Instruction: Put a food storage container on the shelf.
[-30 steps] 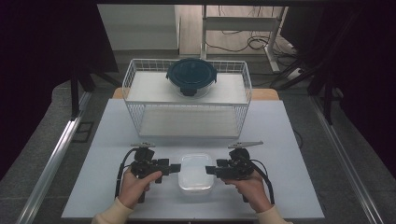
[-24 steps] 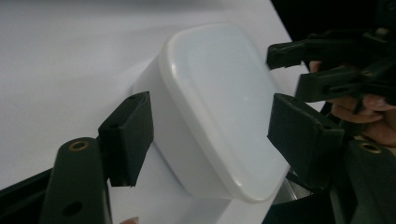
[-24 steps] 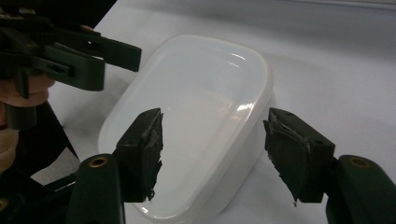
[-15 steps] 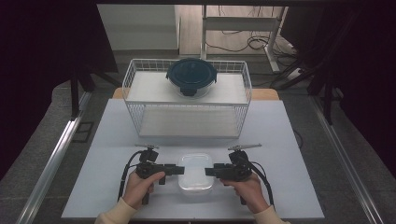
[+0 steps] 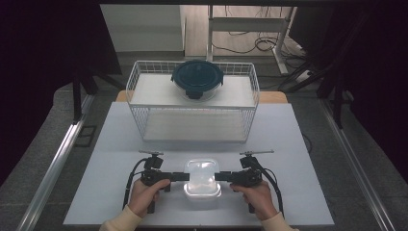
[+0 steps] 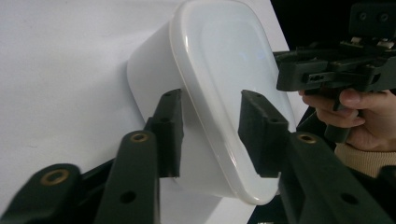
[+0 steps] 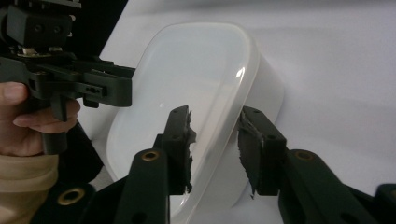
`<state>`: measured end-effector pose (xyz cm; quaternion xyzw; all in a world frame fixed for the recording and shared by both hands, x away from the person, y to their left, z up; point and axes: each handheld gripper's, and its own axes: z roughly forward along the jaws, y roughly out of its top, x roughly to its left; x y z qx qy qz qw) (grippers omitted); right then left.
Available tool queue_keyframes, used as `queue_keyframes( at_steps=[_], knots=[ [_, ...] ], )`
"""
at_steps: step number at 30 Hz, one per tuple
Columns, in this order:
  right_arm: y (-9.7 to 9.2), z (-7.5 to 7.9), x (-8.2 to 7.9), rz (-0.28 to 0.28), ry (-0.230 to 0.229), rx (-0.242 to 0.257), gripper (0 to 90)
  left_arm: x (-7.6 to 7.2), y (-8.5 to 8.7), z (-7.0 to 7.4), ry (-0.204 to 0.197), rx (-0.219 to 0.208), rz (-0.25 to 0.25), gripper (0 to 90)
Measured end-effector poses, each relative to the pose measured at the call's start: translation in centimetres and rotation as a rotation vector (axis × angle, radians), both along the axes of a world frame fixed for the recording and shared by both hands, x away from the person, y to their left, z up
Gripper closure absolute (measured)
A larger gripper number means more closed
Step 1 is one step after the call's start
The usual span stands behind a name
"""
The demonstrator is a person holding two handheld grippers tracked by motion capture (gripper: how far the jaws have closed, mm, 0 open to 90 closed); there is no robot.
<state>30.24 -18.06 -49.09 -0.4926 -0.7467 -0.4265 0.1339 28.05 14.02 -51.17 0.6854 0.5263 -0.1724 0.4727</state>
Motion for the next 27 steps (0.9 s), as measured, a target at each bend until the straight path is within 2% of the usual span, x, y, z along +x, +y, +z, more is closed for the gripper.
queue_keyframes(
  at_steps=[2,11,18,22,27],
  knots=[
    [-0.2,0.0,-0.1,0.002,0.001,0.014,68.4,-0.1,0.2,0.2,-0.009,-0.009,0.007,68.1],
    [-0.6,0.7,-0.7,0.002,-0.023,0.029,73.7,-0.7,0.4,0.9,-0.042,-0.032,-0.001,74.5],
    [-0.7,1.4,-1.1,0.005,-0.066,0.014,78.2,-1.1,0.5,1.7,-0.077,-0.029,-0.004,79.5],
    [-0.5,1.7,-1.3,0.01,-0.098,-0.001,79.0,-1.4,0.4,2.1,-0.103,-0.004,0.0,79.8],
    [-0.5,2.1,-1.4,0.02,-0.116,0.011,79.2,-1.5,0.7,2.5,-0.122,-0.012,-0.005,79.8]
  ],
)
